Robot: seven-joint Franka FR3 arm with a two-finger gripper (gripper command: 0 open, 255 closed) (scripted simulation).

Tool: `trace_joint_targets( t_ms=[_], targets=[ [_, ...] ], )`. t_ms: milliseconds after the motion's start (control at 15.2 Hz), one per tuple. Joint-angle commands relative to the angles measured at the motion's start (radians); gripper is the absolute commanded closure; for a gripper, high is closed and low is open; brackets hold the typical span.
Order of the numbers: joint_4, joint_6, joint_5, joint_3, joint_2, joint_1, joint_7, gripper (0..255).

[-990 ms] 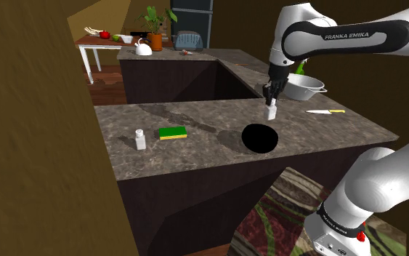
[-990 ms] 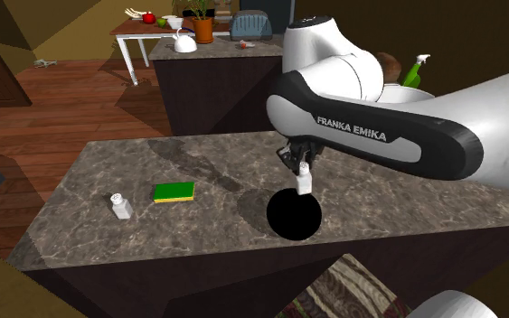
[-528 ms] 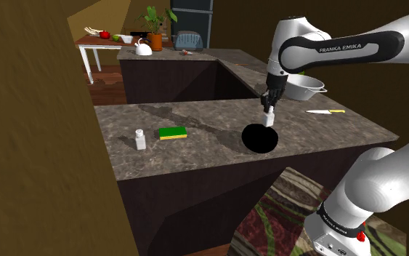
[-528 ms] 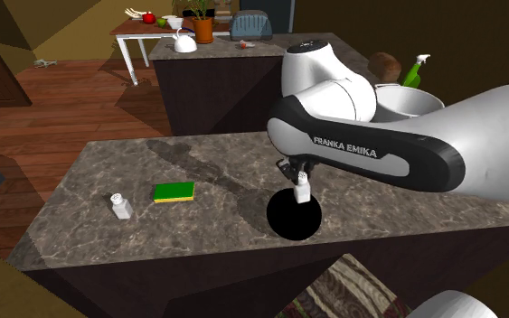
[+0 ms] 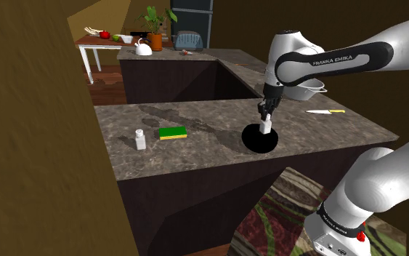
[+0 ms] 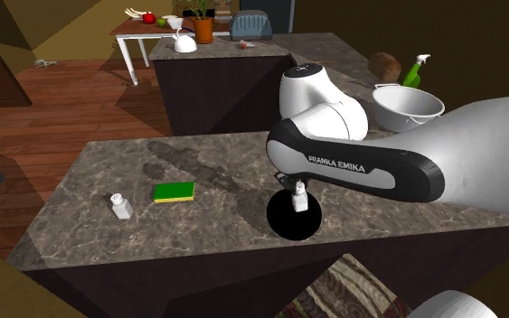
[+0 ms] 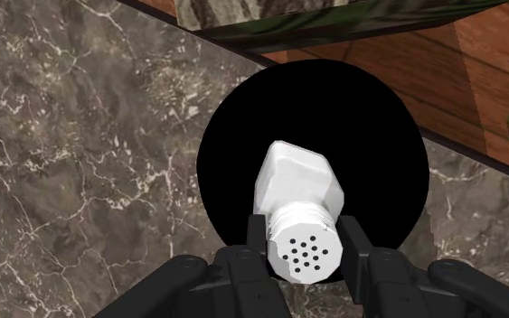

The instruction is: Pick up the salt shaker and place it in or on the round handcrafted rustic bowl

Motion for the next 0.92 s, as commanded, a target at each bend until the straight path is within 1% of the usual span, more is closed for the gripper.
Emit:
trace_joint_targets(
  t_ms=[0,396,462,792,858],
  targets=[
    [-0.008,0.009,-0.001,-0.001,0.000,-0.001,0.001,255],
    [-0.008,0.009,-0.001,-0.001,0.001,-0.001,0.000,255],
    [-0.008,0.009,-0.001,-0.001,0.001,-0.001,0.000,0],
    [-0.008,0.009,-0.001,-0.001,0.001,-0.001,0.000,0],
    [0.018,-0.026,0.003,0.003,-0.008,0.002,-0.001,0]
  ],
)
